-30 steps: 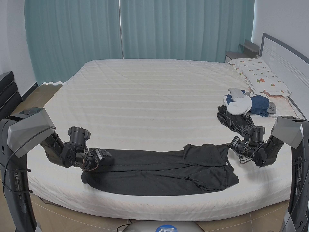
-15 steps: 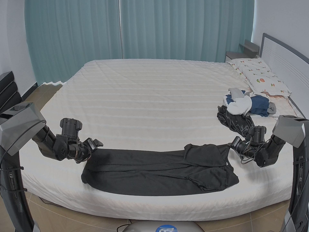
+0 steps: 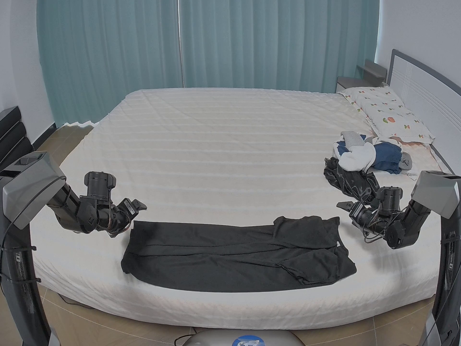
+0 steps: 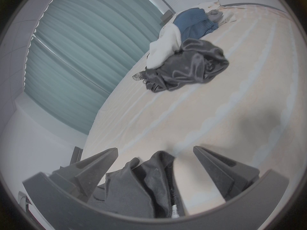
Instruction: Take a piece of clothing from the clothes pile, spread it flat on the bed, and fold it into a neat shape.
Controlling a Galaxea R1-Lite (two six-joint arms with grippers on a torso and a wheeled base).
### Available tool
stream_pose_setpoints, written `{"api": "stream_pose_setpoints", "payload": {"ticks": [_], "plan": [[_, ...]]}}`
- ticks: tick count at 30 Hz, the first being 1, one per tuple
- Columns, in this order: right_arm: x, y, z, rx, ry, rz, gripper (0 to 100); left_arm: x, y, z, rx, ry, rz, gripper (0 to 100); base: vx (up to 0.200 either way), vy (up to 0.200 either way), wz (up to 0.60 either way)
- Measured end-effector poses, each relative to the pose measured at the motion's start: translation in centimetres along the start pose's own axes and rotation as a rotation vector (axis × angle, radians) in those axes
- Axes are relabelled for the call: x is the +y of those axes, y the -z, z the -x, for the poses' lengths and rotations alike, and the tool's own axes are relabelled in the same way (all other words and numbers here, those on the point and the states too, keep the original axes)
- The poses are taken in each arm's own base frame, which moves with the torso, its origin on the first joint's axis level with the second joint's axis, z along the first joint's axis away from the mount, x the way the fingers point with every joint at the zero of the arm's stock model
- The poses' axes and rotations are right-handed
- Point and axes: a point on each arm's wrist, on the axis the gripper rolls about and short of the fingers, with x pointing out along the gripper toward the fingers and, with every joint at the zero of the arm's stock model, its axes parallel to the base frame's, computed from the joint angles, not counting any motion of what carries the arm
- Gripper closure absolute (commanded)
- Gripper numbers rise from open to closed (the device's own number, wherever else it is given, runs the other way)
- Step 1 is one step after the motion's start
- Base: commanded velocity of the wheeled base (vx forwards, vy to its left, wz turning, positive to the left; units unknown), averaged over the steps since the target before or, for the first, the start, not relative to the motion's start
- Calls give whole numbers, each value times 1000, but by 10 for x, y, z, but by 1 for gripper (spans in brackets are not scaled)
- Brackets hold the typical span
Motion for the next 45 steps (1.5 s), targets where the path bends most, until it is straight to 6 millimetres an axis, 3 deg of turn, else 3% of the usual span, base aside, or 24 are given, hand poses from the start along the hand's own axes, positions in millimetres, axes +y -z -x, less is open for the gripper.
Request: {"api": "stream_pose_setpoints", "payload": {"ticks": [7,15,34,35,45], "plan": [[-5,-6,9,-10,13,-15,0,13,3,-5,68,22,-40,0,0,0,0],[-4,-5,14,-9,11,-19,0,34,15,-3,149,26,-201,0,0,0,0],[0,-4,13,-3,1,-16,0,38,26,-26,187,32,-327,0,0,0,0],[0,-4,13,-3,1,-16,0,38,26,-26,188,32,-328,100,0,0,0],[0,-4,13,-2,2,-18,0,41,31,-27,179,41,-334,100,0,0,0]]}}
